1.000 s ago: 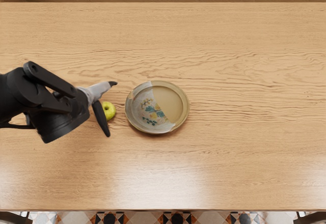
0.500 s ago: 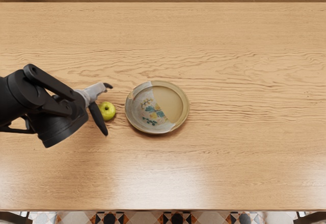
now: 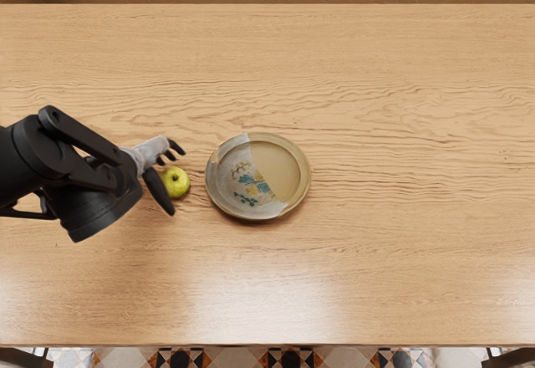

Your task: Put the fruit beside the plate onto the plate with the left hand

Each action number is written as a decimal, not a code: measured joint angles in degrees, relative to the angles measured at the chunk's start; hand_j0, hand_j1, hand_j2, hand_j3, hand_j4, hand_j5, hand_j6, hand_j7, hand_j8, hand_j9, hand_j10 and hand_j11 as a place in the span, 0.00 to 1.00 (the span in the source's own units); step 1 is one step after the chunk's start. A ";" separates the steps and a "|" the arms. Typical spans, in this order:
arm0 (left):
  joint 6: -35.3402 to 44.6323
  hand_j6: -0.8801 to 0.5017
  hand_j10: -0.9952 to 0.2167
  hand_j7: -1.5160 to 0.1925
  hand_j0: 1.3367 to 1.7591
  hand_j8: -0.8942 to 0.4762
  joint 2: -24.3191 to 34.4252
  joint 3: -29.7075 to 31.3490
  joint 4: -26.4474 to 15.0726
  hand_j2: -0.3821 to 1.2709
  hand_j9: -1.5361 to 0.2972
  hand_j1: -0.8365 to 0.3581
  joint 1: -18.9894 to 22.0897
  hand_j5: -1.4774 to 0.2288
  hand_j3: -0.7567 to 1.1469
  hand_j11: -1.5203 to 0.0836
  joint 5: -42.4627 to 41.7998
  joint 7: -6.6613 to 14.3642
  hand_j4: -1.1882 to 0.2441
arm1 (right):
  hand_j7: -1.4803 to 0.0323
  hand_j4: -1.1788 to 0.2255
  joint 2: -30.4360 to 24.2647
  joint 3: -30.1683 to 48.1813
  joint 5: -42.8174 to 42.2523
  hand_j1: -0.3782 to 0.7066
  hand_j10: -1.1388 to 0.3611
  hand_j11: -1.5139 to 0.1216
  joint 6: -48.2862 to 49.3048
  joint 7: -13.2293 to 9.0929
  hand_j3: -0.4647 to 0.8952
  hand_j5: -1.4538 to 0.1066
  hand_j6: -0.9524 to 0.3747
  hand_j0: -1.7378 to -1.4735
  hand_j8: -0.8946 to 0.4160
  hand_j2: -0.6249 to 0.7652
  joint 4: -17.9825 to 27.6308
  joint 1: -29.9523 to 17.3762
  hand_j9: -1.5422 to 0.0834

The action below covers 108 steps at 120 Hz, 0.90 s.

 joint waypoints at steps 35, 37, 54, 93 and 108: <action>0.00 0.38 0.53 0.61 0.76 0.39 -1.48 0.13 0.01 0.27 0.58 0.63 0.00 0.59 0.40 0.66 -0.02 0.34 0.58 | 0.98 0.84 0.00 -0.01 0.00 0.03 0.76 0.93 0.01 0.00 0.34 0.93 0.72 0.30 0.68 0.45 0.00 0.00 0.95; 0.00 0.38 0.52 0.61 0.76 0.39 -1.48 0.12 0.02 0.27 0.58 0.63 0.00 0.59 0.40 0.66 -0.02 0.34 0.58 | 0.98 0.84 0.00 -0.01 0.00 0.03 0.76 0.93 0.00 0.00 0.34 0.93 0.72 0.30 0.68 0.45 0.00 0.00 0.95; 0.00 0.35 0.49 0.58 0.76 0.36 -1.52 0.01 0.14 0.28 0.55 0.59 0.00 0.56 0.40 0.62 -0.02 0.41 0.55 | 0.98 0.84 0.00 -0.01 0.00 0.03 0.76 0.93 0.00 0.00 0.34 0.93 0.72 0.30 0.68 0.45 0.00 0.00 0.95; -0.01 0.28 0.39 0.49 0.76 0.31 -1.47 -0.41 0.21 0.32 0.47 0.49 0.09 0.47 0.40 0.53 0.02 0.36 0.47 | 0.98 0.84 0.00 0.00 0.00 0.03 0.76 0.93 0.01 0.00 0.34 0.93 0.72 0.30 0.68 0.45 0.00 0.00 0.95; -0.01 0.28 0.38 0.48 0.76 0.30 -1.83 -0.58 0.71 0.33 0.46 0.49 0.50 0.46 0.40 0.51 0.09 0.33 0.46 | 0.98 0.84 0.00 0.00 0.00 0.03 0.76 0.93 0.00 0.00 0.34 0.93 0.72 0.30 0.68 0.45 0.00 0.00 0.95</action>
